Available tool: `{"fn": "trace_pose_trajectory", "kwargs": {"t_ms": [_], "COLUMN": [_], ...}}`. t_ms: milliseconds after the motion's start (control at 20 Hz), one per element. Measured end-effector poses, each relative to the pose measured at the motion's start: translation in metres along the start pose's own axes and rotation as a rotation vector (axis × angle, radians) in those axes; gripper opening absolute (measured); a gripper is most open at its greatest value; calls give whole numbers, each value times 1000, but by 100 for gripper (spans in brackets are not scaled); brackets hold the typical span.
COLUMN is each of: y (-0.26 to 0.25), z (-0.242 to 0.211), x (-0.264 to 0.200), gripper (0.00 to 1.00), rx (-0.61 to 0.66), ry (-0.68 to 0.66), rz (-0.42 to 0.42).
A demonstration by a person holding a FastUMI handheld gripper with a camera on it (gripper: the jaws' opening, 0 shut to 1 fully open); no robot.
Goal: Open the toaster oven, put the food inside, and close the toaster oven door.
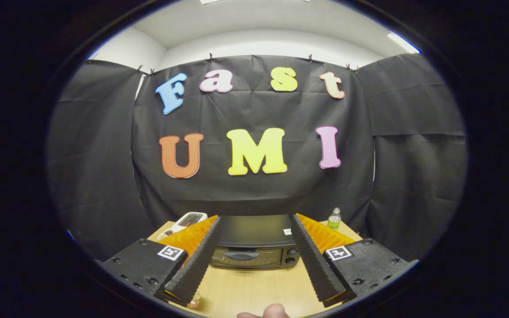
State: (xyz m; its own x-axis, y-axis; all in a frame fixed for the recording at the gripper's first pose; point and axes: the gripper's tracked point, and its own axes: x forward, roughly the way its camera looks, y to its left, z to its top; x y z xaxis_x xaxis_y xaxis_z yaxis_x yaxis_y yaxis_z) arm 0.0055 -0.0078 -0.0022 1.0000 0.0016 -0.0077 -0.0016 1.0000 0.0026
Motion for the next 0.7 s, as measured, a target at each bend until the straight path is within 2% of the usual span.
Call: {"fn": "trace_pose_trajectory", "kwargs": {"t_ms": [700], "y": [-1], "z": [-7], "x": [9], "gripper": [100], "rx": [-1], "ry": [19], "rz": [-1]}}
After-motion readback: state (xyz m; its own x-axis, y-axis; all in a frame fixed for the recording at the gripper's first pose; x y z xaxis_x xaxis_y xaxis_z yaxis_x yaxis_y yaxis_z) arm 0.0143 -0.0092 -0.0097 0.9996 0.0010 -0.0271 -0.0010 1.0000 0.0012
